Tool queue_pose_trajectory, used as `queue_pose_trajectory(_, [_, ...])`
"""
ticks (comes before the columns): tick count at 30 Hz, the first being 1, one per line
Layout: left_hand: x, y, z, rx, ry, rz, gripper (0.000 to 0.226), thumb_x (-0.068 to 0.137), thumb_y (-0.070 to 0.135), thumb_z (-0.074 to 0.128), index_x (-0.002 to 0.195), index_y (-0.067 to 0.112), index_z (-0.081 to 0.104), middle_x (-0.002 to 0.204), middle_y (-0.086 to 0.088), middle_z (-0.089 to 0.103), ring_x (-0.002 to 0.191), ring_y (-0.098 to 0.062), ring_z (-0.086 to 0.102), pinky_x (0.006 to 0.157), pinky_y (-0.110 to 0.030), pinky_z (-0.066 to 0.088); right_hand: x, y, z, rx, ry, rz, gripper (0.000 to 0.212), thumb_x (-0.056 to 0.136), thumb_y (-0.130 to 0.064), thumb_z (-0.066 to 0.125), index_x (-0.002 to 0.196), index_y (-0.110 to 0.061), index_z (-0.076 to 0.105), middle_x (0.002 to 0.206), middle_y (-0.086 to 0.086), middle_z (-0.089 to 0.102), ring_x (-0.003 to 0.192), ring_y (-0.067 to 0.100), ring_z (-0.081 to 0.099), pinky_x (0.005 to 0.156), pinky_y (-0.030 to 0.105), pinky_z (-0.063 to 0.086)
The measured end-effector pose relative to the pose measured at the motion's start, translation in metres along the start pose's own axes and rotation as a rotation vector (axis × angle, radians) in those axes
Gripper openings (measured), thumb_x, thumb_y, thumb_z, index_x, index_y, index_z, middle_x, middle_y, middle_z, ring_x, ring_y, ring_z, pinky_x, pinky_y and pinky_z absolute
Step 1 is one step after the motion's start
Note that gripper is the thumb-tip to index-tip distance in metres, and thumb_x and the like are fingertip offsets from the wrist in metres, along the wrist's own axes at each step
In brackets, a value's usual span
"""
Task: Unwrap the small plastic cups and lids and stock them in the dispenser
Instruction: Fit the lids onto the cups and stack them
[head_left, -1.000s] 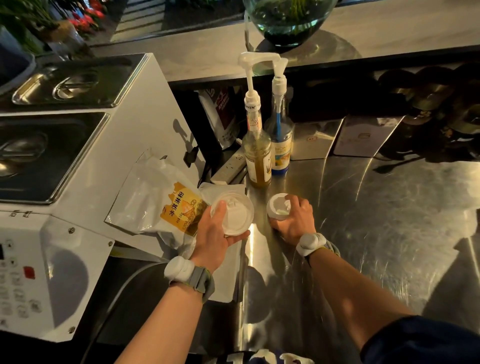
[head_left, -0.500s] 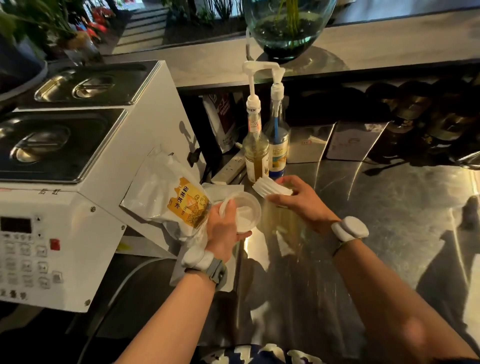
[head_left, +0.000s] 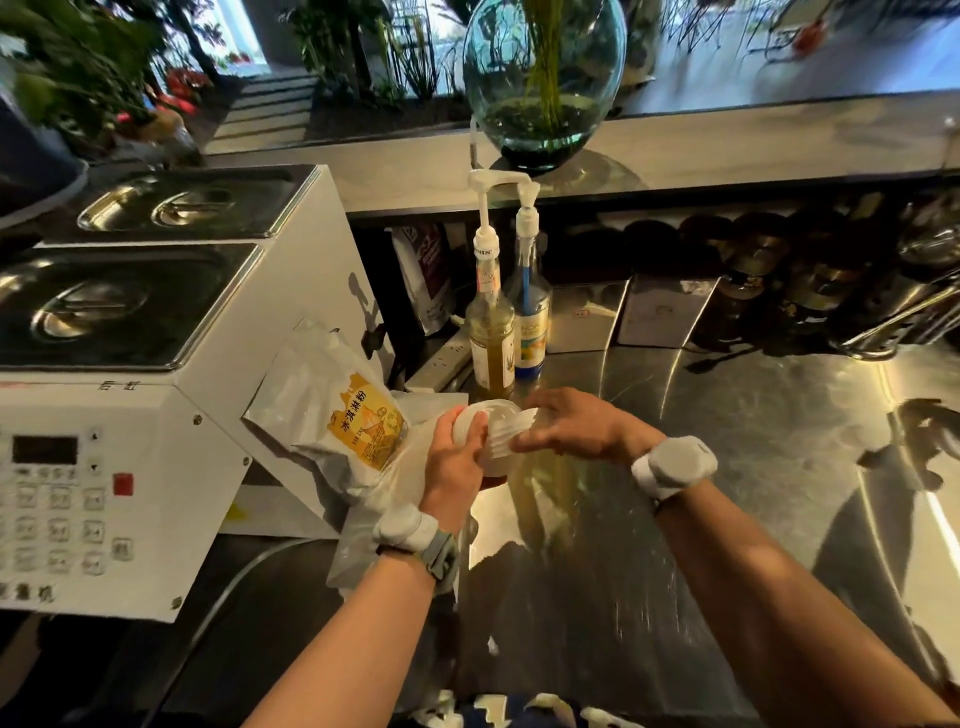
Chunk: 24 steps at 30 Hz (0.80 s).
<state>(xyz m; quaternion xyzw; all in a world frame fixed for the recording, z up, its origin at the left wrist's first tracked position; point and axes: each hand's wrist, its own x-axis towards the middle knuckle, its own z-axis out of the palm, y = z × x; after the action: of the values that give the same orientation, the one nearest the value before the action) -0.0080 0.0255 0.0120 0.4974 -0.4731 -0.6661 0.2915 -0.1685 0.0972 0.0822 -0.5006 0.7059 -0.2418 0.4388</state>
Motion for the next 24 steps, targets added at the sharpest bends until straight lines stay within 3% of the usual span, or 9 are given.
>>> queue_pose_trajectory(5, [-0.007, 0.000, -0.001, -0.058, -0.110, -0.014, 0.050, 0.095, 0.046, 0.058, 0.142, 0.034, 0.047, 0.139, -0.009, 0.051, 0.115, -0.038, 0.063, 0.077, -0.055, 0.063, 0.003, -0.003, -0.003, -0.151, -0.003, 0.073, 0.042, 0.080, -0.045, 0.078, 0.108, -0.026, 0.053, 0.099, -0.003, 0.062, 0.081, 0.012, 0.060, 0.067, 0.024, 0.046])
queue_pose_trajectory(8, [-0.007, -0.001, -0.002, -0.068, -0.164, -0.032, 0.058, 0.088, 0.054, 0.059, 0.142, 0.038, 0.045, 0.144, -0.011, 0.049, 0.118, -0.040, 0.062, 0.081, -0.057, 0.062, 0.004, -0.003, -0.002, -0.147, 0.015, 0.116, 0.057, 0.077, -0.047, 0.081, 0.115, -0.023, 0.046, 0.104, 0.002, 0.062, 0.082, 0.016, 0.063, 0.060, 0.024, 0.048])
queue_pose_trajectory(11, [-0.008, -0.003, -0.002, -0.098, -0.157, -0.064, 0.066, 0.085, 0.058, 0.058, 0.146, 0.037, 0.042, 0.145, -0.011, 0.048, 0.119, -0.039, 0.061, 0.079, -0.053, 0.063, 0.005, -0.001, 0.000, -0.180, 0.071, 0.107, 0.074, 0.076, -0.054, 0.078, 0.130, -0.017, 0.042, 0.121, 0.008, 0.060, 0.096, 0.022, 0.062, 0.075, 0.032, 0.054])
queue_pose_trajectory(13, [-0.009, -0.004, -0.003, -0.140, -0.150, -0.080, 0.058, 0.091, 0.055, 0.056, 0.145, 0.036, 0.043, 0.143, -0.010, 0.048, 0.120, -0.040, 0.060, 0.076, -0.051, 0.063, 0.004, -0.001, 0.004, -0.221, 0.109, 0.085, 0.080, 0.080, -0.061, 0.071, 0.138, -0.015, 0.040, 0.131, 0.011, 0.058, 0.108, 0.026, 0.060, 0.088, 0.035, 0.053])
queue_pose_trajectory(16, [-0.010, -0.004, -0.003, -0.106, -0.123, -0.094, 0.043, 0.101, 0.049, 0.047, 0.142, 0.036, 0.044, 0.135, -0.007, 0.047, 0.123, -0.039, 0.055, 0.079, -0.053, 0.063, 0.002, -0.003, 0.010, -0.272, 0.131, 0.044, 0.080, 0.087, -0.069, 0.054, 0.147, -0.019, 0.036, 0.144, 0.013, 0.050, 0.124, 0.030, 0.054, 0.097, 0.039, 0.046])
queue_pose_trajectory(19, [-0.012, -0.004, 0.000, -0.036, -0.147, -0.029, 0.043, 0.101, 0.052, 0.045, 0.140, 0.034, 0.049, 0.140, -0.008, 0.051, 0.129, -0.040, 0.052, 0.088, -0.057, 0.059, 0.002, -0.005, 0.017, -0.299, 0.145, 0.030, 0.077, 0.089, -0.074, 0.042, 0.148, -0.025, 0.039, 0.147, 0.012, 0.044, 0.129, 0.033, 0.049, 0.102, 0.043, 0.044])
queue_pose_trajectory(21, [-0.017, 0.001, 0.004, -0.080, -0.186, -0.079, 0.062, 0.091, 0.061, 0.056, 0.144, 0.030, 0.044, 0.139, -0.012, 0.051, 0.127, -0.040, 0.052, 0.086, -0.059, 0.060, 0.002, -0.005, 0.022, -0.294, 0.209, 0.026, 0.078, 0.087, -0.076, 0.040, 0.146, -0.026, 0.042, 0.141, 0.010, 0.045, 0.126, 0.033, 0.051, 0.099, 0.041, 0.046])
queue_pose_trajectory(23, [-0.021, 0.003, 0.007, -0.099, -0.209, -0.123, 0.101, 0.065, 0.076, 0.071, 0.147, 0.026, 0.040, 0.140, -0.015, 0.050, 0.128, -0.040, 0.052, 0.091, -0.062, 0.056, 0.001, -0.006, 0.025, -0.307, 0.284, 0.013, 0.080, 0.085, -0.079, 0.040, 0.144, -0.026, 0.043, 0.136, 0.008, 0.047, 0.121, 0.030, 0.054, 0.095, 0.040, 0.048])
queue_pose_trajectory(24, [-0.021, 0.003, 0.008, -0.136, -0.211, -0.151, 0.104, 0.062, 0.078, 0.070, 0.147, 0.025, 0.041, 0.140, -0.017, 0.051, 0.127, -0.040, 0.053, 0.091, -0.062, 0.057, 0.001, -0.005, 0.026, -0.312, 0.314, 0.000, 0.081, 0.084, -0.080, 0.040, 0.143, -0.025, 0.045, 0.134, 0.007, 0.048, 0.118, 0.029, 0.055, 0.094, 0.039, 0.050])
